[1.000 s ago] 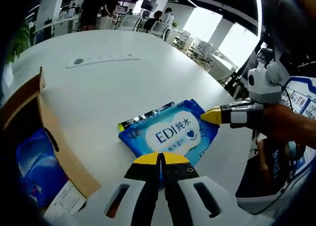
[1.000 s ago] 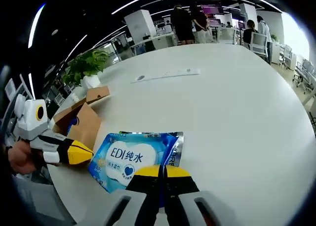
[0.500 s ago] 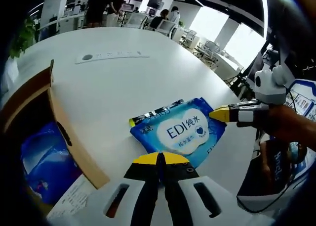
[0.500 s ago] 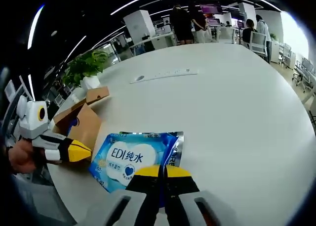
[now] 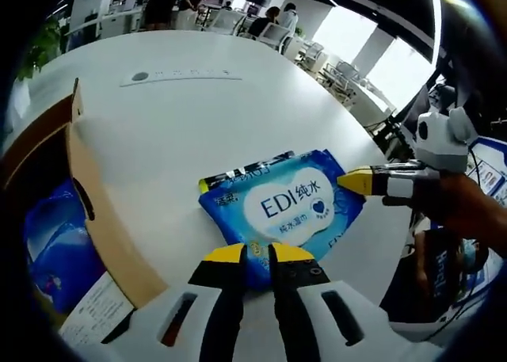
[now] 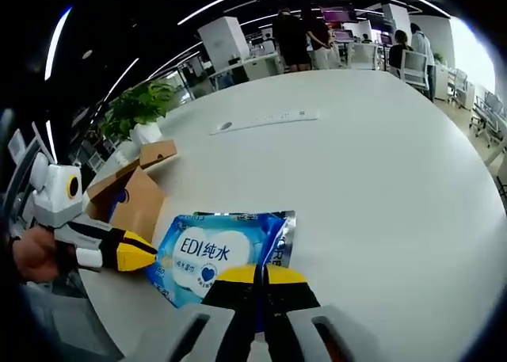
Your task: Operate the shoe box by opening the lid, removing the specified soft item, and placing it in the target area until the item is outside and the box remains undamaged.
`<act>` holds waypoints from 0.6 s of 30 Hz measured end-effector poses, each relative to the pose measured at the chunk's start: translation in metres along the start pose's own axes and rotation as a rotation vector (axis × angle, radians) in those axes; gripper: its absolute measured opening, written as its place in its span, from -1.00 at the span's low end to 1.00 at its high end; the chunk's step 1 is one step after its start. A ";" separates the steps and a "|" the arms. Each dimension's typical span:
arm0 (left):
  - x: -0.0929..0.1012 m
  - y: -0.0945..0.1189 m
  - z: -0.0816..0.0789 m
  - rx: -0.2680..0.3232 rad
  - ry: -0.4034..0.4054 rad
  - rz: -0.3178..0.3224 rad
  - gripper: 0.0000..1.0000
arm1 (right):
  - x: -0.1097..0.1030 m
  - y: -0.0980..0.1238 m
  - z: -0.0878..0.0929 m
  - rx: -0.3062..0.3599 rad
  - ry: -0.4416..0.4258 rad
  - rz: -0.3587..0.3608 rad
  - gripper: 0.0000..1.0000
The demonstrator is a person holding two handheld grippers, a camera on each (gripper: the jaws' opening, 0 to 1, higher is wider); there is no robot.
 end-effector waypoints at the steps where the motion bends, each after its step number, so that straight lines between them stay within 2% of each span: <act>1: -0.001 0.000 0.000 0.000 0.003 -0.007 -0.85 | 0.000 0.000 0.000 0.000 0.001 0.000 -1.00; 4: -0.002 0.003 -0.001 0.010 0.027 -0.036 -0.77 | 0.000 0.000 -0.001 -0.001 0.003 0.002 -1.00; 8: -0.001 0.000 0.003 -0.003 -0.022 -0.066 -0.67 | 0.000 0.001 -0.001 0.001 0.008 0.003 -1.00; 11: -0.002 -0.001 0.003 0.004 -0.010 -0.091 -0.63 | 0.000 0.001 0.000 0.001 0.003 0.003 -1.00; 16: -0.005 -0.008 0.019 -0.051 0.001 -0.114 -0.65 | 0.001 0.001 0.001 0.001 -0.002 0.004 -1.00; 18: -0.005 -0.011 0.018 -0.032 0.016 -0.108 -0.66 | 0.002 0.001 0.001 0.000 -0.001 0.005 -1.00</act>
Point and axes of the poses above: the point that each gripper's makers call its tool centre point, and the gripper's own axes: y roughly backward along the fingers, x roughly to its right, z roughly out of its underside, the point moved 1 cm from there along y, roughly backward along the fingers, and after that the axes turned 6 degrees about x, right-handed, at the moved point
